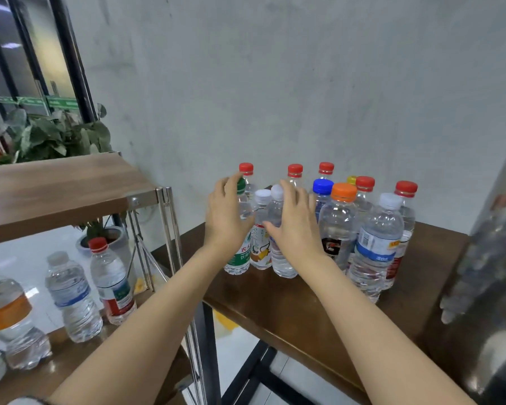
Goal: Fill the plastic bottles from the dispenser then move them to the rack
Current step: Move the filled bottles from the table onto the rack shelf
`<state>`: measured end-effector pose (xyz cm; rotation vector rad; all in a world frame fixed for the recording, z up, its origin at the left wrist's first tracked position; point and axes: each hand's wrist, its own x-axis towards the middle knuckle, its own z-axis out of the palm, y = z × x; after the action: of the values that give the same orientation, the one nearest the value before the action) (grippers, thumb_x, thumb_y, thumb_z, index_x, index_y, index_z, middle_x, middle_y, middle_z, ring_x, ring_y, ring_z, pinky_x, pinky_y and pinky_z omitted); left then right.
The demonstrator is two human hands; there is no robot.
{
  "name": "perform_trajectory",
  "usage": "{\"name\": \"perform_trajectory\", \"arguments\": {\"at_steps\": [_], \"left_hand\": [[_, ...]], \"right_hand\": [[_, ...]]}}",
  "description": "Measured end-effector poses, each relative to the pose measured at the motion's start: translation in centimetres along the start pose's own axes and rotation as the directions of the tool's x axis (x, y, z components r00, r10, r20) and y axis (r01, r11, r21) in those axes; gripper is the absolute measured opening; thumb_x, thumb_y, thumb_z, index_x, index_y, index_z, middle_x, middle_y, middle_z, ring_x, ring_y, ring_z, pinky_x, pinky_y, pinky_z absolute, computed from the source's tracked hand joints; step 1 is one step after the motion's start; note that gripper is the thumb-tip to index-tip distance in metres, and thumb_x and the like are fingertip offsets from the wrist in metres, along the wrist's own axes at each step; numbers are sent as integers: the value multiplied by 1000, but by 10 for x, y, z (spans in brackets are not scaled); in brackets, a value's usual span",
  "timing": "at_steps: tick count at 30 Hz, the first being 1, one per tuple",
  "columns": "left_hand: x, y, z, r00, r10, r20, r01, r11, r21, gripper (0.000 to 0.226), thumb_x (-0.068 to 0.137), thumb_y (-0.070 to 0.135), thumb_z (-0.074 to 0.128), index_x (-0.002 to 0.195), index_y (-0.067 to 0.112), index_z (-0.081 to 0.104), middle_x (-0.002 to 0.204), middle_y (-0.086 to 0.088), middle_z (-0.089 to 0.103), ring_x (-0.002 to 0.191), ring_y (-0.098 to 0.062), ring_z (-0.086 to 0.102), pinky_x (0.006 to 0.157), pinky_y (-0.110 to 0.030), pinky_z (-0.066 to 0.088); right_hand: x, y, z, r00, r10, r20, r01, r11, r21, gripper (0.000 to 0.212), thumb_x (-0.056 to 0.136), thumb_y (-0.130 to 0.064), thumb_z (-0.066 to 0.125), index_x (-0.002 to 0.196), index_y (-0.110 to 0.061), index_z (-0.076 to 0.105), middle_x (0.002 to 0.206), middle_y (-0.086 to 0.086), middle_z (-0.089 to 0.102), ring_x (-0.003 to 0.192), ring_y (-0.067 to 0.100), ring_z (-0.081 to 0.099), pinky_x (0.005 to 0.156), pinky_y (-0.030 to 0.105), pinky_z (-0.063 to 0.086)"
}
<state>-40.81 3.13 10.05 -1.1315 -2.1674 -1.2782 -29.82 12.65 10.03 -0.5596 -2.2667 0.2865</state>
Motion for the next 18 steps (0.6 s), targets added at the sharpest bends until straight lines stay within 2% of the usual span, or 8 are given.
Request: {"name": "perform_trajectory", "arguments": {"at_steps": [2, 4, 7, 10, 14, 18], "left_hand": [[-6, 1, -1, 998, -44, 54, 45, 999, -22, 88, 78, 16, 81, 147, 34, 29, 138, -5, 44, 121, -25, 46, 94, -34, 45], [-12, 0, -2, 995, -41, 87, 46, 997, -60, 89, 81, 17, 79, 147, 40, 24, 136, -5, 47, 119, -21, 49, 89, -30, 46], [-21, 3, -6, 996, 2, 89, 1, 999, -42, 91, 83, 14, 78, 144, 46, 19, 136, -4, 49, 121, -21, 48, 93, -34, 49], [-32, 8, -10, 995, 31, 95, -28, 999, -33, 86, 84, 15, 77, 147, 40, 24, 138, -4, 47, 123, -22, 47, 97, -39, 50], [-57, 16, -22, 993, 85, 87, -85, 996, -8, 86, 86, 19, 76, 148, 42, 21, 141, -3, 46, 127, -19, 45, 99, -33, 48], [-85, 29, -46, 991, 110, 73, -108, 994, -27, 88, 83, 21, 79, 145, 44, 20, 142, 0, 48, 126, -17, 47, 99, -29, 43]], "right_hand": [[-5, -2, 1, 1000, -13, 26, 13, 1000, -9, 84, 84, -33, 76, 149, -23, 23, 140, 9, 41, 125, 30, 43, 94, 43, 49], [-10, -4, 0, 999, -36, 39, 37, 999, -24, 85, 87, -36, 72, 150, -28, 15, 141, 7, 39, 113, 27, 56, 79, 39, 53], [-17, -6, -2, 996, -71, 50, 72, 997, -24, 79, 90, -37, 69, 150, -30, 18, 137, 6, 38, 98, 23, 61, 68, 29, 46], [-27, -5, -6, 995, -101, 2, 101, 995, 20, 77, 87, -32, 74, 145, -32, 23, 132, 5, 41, 98, 24, 61, 66, 30, 49], [-51, -10, -17, 992, -115, -45, 117, 991, 63, 81, 83, -25, 79, 143, -33, 25, 133, 5, 45, 101, 23, 62, 69, 29, 53], [-77, -23, -35, 995, -88, -38, 92, 988, 123, 74, 86, -26, 76, 147, -28, 34, 141, 2, 43, 106, 21, 60, 73, 29, 49]]}}
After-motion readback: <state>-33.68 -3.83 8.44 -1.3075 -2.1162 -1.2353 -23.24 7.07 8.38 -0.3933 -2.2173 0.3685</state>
